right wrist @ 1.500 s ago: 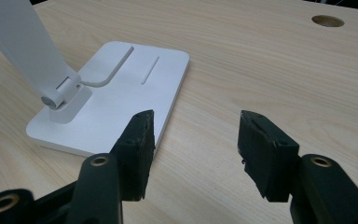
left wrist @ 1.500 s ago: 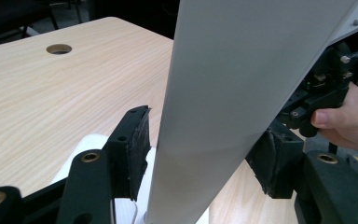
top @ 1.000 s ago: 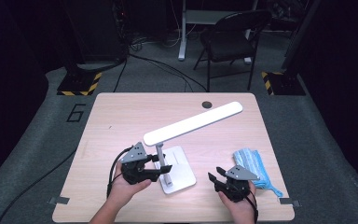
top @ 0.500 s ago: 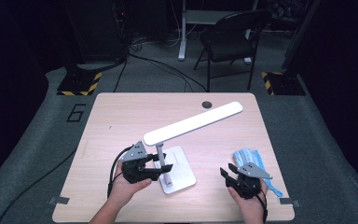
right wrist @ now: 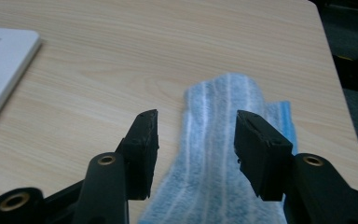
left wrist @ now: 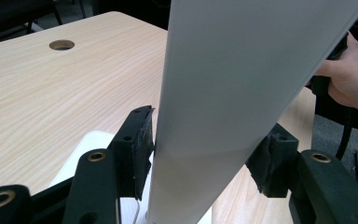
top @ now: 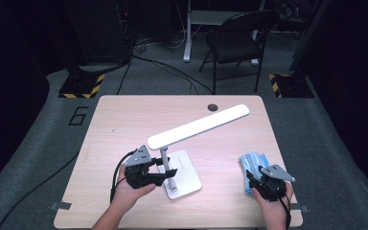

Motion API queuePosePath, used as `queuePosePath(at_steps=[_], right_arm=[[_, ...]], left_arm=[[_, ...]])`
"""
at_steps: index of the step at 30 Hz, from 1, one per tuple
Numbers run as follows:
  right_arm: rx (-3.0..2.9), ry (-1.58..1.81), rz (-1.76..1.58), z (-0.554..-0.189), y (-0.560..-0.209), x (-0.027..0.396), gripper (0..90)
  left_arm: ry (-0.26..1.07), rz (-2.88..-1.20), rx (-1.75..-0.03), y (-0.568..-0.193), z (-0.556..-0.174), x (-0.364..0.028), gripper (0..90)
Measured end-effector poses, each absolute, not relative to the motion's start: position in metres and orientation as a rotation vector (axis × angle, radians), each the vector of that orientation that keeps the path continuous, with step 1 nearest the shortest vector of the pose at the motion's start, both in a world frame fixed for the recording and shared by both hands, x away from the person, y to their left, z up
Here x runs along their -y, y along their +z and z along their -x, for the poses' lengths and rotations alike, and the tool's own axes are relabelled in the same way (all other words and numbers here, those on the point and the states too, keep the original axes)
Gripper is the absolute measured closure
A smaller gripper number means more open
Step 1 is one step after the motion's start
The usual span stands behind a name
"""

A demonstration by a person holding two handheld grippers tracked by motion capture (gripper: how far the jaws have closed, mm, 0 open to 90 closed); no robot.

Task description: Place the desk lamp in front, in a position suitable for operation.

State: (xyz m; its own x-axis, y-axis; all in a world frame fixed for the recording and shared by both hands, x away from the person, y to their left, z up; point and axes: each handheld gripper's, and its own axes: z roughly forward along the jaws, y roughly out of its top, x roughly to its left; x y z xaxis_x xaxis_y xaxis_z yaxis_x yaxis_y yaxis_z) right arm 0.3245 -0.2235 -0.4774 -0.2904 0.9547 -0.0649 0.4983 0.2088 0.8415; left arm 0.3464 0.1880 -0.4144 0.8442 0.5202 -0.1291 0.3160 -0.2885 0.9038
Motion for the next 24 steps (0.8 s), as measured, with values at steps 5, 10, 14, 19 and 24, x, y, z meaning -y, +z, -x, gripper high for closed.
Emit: queuePosePath(at_steps=[5, 10, 14, 19, 24], right_arm=[[-1.865, 0.931, -1.395, -0.329, -0.486, 0.236, 48.9], [-1.853, 0.910, -1.442, -0.334, -0.494, 0.244, 48.1], [-1.843, 0.907, -1.477, -0.337, -0.499, 0.249, 45.8], [-1.847, 0.927, -1.496, -0.340, -0.504, 0.250, 44.5], [-1.876, 0.919, -1.518, -0.341, -0.511, 0.250, 44.0]], left_arm=[[0.229, -1.888, -0.623, -0.414, -0.346, -0.189, 45.7], [0.221, -1.882, -0.622, -0.414, -0.346, -0.189, 45.4], [0.217, -1.885, -0.625, -0.415, -0.346, -0.189, 45.3], [0.213, -1.882, -0.625, -0.415, -0.347, -0.188, 45.2], [0.212, -1.889, -0.621, -0.414, -0.346, -0.190, 45.0]])
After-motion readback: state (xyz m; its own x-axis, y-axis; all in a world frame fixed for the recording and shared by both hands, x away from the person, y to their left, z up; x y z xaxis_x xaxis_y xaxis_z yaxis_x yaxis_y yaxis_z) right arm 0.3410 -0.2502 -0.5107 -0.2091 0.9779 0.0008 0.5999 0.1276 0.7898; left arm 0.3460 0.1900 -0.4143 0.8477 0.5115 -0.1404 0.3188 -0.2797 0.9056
